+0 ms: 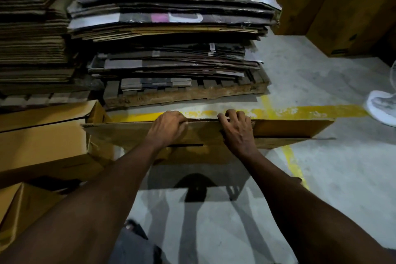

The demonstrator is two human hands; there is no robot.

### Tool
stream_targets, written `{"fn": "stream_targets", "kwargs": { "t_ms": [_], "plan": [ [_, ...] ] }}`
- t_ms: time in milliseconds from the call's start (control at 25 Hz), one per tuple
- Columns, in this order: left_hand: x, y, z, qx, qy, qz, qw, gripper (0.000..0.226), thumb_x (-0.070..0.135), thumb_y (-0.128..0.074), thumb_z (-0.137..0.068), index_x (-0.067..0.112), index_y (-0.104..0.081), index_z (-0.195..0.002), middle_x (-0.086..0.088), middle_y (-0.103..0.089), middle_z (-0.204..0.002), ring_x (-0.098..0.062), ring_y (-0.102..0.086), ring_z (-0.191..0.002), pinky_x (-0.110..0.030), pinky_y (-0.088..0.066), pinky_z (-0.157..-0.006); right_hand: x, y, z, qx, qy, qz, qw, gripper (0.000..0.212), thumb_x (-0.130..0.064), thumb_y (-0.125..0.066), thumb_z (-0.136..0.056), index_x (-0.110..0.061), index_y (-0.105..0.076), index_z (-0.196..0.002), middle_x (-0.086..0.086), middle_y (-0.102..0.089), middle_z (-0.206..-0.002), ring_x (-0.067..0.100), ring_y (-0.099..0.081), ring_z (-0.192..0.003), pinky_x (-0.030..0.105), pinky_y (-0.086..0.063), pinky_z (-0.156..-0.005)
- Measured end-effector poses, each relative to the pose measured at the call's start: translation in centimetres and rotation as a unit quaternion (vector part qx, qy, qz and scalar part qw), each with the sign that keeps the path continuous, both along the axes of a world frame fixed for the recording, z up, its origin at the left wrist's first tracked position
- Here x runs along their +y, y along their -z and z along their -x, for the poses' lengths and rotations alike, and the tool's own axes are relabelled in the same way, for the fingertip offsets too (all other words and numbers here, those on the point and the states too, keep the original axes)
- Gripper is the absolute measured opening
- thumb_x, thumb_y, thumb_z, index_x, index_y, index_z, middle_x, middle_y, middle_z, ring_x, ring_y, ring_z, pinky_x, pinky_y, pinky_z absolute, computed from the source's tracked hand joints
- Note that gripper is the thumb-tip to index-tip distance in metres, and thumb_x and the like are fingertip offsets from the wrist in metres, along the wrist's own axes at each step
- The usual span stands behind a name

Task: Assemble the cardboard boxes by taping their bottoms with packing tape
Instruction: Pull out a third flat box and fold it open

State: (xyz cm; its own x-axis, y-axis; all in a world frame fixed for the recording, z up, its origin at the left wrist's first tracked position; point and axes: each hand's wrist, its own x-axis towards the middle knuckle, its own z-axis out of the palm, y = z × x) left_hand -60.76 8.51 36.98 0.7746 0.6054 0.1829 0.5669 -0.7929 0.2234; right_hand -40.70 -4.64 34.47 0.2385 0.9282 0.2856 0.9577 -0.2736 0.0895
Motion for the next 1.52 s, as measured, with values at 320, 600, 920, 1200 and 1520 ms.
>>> {"fn": "stream_targets", "kwargs": {
  "t_ms": [320, 600, 920, 1200, 1520],
  "plan": [
    [0.2, -0.4, -1.1, 0.060, 0.004, -0.004, 0.998, 0.022, 0.003, -0.059, -0.088, 0.016, -0.070, -0.102, -0.003, -0.068, -0.098, -0.020, -0.062, -0.090, -0.032, -0.052, -0.077, -0.2, 0.7, 0.6, -0.014, -0.026, -0.006, 1.000, 0.046, -0.009, -0.076, -0.062, -0.012, -0.059, -0.105, 0.015, -0.058, -0.097, 0.034, -0.053, -0.081, 0.040, -0.043, -0.063],
    [1.8, -0.9, -3.6, 0.102, 0.001, 0.001, 0.995, 0.015, 0.010, -0.067, -0.083, 0.016, -0.055, -0.087, -0.005, -0.062, -0.086, -0.022, -0.059, -0.080, -0.033, -0.044, -0.062, -0.1, 1.6, -0.1, 0.046, -0.045, 0.035, 0.997, 0.043, -0.011, -0.077, -0.073, -0.012, -0.059, -0.112, 0.014, -0.063, -0.116, 0.037, -0.054, -0.114, 0.058, -0.041, -0.103],
    [3.5, -1.4, -7.9, 0.199, 0.000, -0.035, 0.979, 0.016, 0.028, -0.057, -0.093, 0.021, -0.063, -0.107, -0.003, -0.062, -0.097, -0.022, -0.060, -0.092, -0.034, -0.048, -0.073, 0.1, -0.2, -2.4, 0.093, -0.071, 0.017, 0.993, 0.033, -0.017, -0.063, -0.090, -0.022, -0.052, -0.121, 0.002, -0.065, -0.093, 0.024, -0.059, -0.086, 0.039, -0.040, -0.078],
    [3.8, -1.6, -8.1, 0.186, -0.089, -0.006, 0.979, 0.016, 0.014, -0.052, -0.092, 0.012, -0.065, -0.101, -0.013, -0.067, -0.100, -0.031, -0.063, -0.094, -0.036, -0.049, -0.074, -3.3, -1.6, -3.9, 0.055, -0.112, 0.103, 0.987, 0.027, -0.020, -0.065, -0.089, -0.027, -0.060, -0.114, -0.002, -0.065, -0.093, 0.021, -0.059, -0.087, 0.037, -0.035, -0.075],
    [6.0, -0.2, -7.5, 0.174, -0.106, 0.001, 0.979, 0.022, 0.009, -0.047, -0.094, 0.016, -0.060, -0.110, -0.012, -0.065, -0.096, -0.030, -0.064, -0.090, -0.042, -0.056, -0.078, -9.9, -1.2, -8.3, 0.059, -0.053, 0.179, 0.981, 0.026, -0.023, -0.053, -0.093, -0.029, -0.055, -0.119, -0.002, -0.062, -0.105, 0.022, -0.057, -0.101, 0.038, -0.037, -0.087]
  ]
}}
